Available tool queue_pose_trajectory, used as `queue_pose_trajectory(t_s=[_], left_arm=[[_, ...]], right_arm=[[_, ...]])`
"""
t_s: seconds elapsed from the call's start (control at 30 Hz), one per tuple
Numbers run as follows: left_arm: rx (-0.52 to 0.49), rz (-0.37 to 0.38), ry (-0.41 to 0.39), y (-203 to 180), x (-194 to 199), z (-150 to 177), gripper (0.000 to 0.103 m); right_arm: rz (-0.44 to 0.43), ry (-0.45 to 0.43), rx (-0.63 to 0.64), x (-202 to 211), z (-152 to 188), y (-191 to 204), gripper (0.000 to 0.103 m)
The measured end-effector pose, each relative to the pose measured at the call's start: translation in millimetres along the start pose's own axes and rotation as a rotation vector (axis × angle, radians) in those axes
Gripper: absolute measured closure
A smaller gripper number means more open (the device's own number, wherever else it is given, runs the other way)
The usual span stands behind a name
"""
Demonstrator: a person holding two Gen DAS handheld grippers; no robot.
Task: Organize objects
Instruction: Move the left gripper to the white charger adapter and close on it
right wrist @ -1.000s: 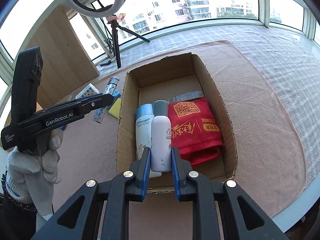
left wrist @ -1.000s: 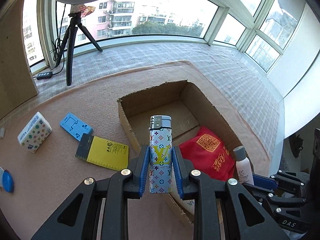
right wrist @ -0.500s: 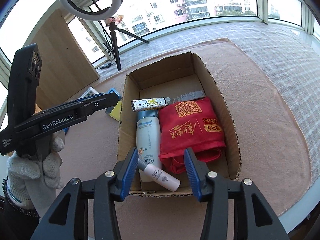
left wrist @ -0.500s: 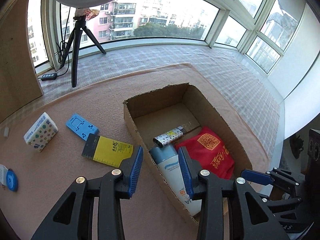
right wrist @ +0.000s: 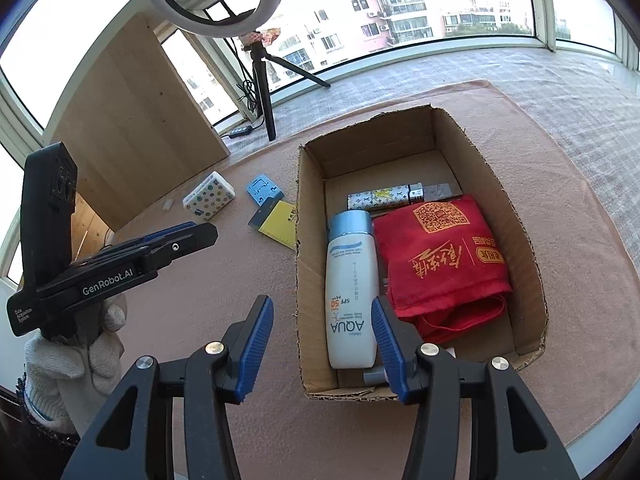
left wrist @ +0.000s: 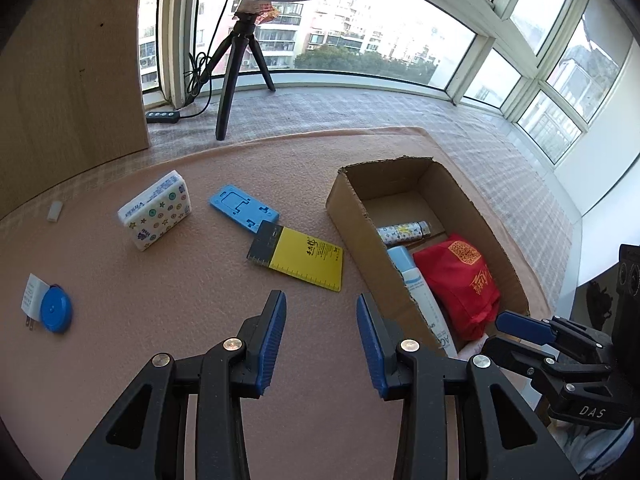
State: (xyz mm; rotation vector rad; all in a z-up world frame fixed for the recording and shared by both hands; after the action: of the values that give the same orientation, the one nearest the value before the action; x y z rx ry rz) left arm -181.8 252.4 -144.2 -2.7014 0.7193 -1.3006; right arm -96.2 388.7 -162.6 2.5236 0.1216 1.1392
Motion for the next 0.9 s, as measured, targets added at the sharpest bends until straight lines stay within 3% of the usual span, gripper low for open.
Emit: queue_pose_trajectory(t_s=[0.17, 0.3, 0.67, 0.9], left_arm=[[0.044, -0.051, 0.001, 42.8, 18.7, 12.6, 0.063], [0.094, -0.099, -0.003, 85.3, 34.8, 18.8, 0.063], [0.216, -0.216, -0.001, 205.7, 60.5, 14.5, 0.063], [0.310, -0.273, 0.006, 278.2, 57.8, 2.7, 0.063]], right_arm=[[-0.036, 0.001, 0.031, -7.5, 2.1, 25.7, 0.055], [-0.049, 0.005, 0.063, -13.7, 5.3, 48.7, 0.046], [-0.087, 0.054, 0.143, -23.4, 19.6, 108.6, 0.046], [-0.087, 0.064, 0.166, -22.6, 26.5, 123.9, 0.046]])
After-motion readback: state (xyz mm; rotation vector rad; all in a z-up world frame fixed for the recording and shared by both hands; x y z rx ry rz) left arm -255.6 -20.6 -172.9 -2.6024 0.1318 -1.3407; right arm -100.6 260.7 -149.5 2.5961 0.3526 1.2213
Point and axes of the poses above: each gripper's, at about its wrist camera, not at the fingertips, and x roughly against the way its jaws point, y to its left, z to its underside, the point moved 9 cm from there along -x, roughly the way its jaws point, and after that the axes turned 9 degrees about -y, right-handed, at the moved point
